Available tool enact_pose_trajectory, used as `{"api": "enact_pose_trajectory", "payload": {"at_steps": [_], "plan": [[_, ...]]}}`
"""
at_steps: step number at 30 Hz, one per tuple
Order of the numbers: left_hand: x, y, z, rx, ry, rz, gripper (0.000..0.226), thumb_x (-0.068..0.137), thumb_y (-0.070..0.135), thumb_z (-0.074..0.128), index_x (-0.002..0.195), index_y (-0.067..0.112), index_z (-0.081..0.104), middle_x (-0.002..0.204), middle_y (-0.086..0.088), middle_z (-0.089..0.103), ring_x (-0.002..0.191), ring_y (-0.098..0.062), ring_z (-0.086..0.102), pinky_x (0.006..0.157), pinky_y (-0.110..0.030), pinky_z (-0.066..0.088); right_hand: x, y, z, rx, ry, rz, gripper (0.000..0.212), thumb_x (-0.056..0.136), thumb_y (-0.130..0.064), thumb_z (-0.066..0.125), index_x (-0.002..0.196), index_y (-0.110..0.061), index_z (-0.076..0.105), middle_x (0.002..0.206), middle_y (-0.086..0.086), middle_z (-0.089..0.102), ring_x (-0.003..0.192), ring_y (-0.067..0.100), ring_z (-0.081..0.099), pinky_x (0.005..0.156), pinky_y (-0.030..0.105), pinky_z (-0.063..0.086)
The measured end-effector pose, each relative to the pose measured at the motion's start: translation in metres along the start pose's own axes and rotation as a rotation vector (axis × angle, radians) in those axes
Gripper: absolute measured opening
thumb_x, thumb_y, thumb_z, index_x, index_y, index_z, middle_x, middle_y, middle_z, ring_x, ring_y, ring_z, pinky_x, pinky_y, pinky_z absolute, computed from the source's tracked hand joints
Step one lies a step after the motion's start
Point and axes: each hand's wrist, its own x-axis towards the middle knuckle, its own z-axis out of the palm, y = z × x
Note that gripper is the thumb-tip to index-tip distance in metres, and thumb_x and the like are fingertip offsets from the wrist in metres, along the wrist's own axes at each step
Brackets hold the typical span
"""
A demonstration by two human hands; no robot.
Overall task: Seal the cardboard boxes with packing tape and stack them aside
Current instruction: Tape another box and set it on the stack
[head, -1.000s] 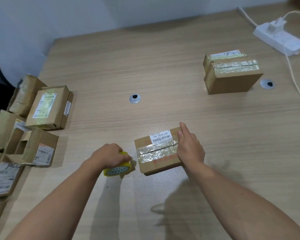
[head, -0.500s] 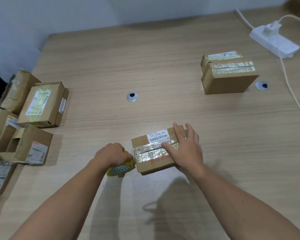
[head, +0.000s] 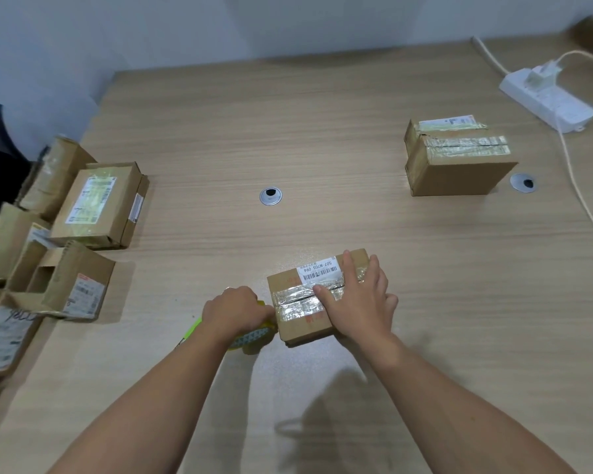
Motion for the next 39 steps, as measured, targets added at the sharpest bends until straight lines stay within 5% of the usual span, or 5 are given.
{"api": "enact_pose_trajectory", "payload": {"at_steps": [13, 18, 24, 30, 39], "plan": [[0.0, -0.013, -0.01, -0.115, -0.012, 0.061, 0.046, 0.083, 0.068, 0.058, 0.072, 0.024, 0.062, 0.08, 0.0, 0.063, 0.082, -0.02, 0.062, 0.075, -0.033, 0.051, 0.005, 0.004, -0.004, 0.105, 0.043, 0.094, 0.065, 0.099, -0.066, 0.023, 0.156, -0.043, 0.004, 0.162, 0.005, 0.014, 0.139, 0.03, 0.028, 0.105, 0.054, 0.032], [-0.009, -0.013, -0.025, -0.329, 0.002, 0.211, 0.039, 0.089, 0.052, 0.067, 0.073, 0.017, 0.064, 0.074, -0.002, 0.063, 0.073, -0.017, 0.059, 0.061, -0.03, 0.04, 0.01, 0.01, -0.011, 0.16, 0.026, 0.136, 0.064, 0.099, -0.066, 0.021, 0.157, -0.043, 0.004, 0.156, 0.008, 0.028, 0.136, 0.03, 0.035, 0.106, 0.053, 0.034], [-0.019, -0.022, -0.036, -0.563, -0.066, 0.321, 0.037, 0.069, 0.059, 0.066, 0.073, 0.022, 0.068, 0.068, 0.008, 0.064, 0.066, -0.008, 0.059, 0.065, -0.029, 0.044, 0.013, 0.016, -0.018, 0.229, -0.002, 0.156, 0.064, 0.099, -0.066, 0.02, 0.157, -0.046, 0.004, 0.156, 0.005, 0.029, 0.137, 0.028, 0.034, 0.108, 0.053, 0.032], [-0.026, -0.034, -0.032, -0.889, -0.124, 0.353, 0.05, 0.063, 0.062, 0.071, 0.07, 0.012, 0.068, 0.068, -0.002, 0.058, 0.068, -0.014, 0.053, 0.071, -0.032, 0.038, 0.014, 0.019, -0.021, 0.282, -0.022, 0.164, 0.063, 0.099, -0.067, 0.019, 0.157, -0.048, 0.004, 0.155, 0.003, 0.029, 0.138, 0.027, 0.035, 0.109, 0.052, 0.031], [-0.025, -0.033, -0.028, -0.831, -0.043, 0.353, 0.048, 0.071, 0.058, 0.073, 0.064, 0.011, 0.062, 0.059, 0.002, 0.052, 0.058, -0.01, 0.049, 0.059, -0.027, 0.037, 0.015, 0.021, -0.024, 0.28, -0.033, 0.164, 0.062, 0.1, -0.066, 0.017, 0.157, -0.048, 0.002, 0.151, 0.002, 0.033, 0.136, 0.023, 0.036, 0.107, 0.05, 0.033]]}}
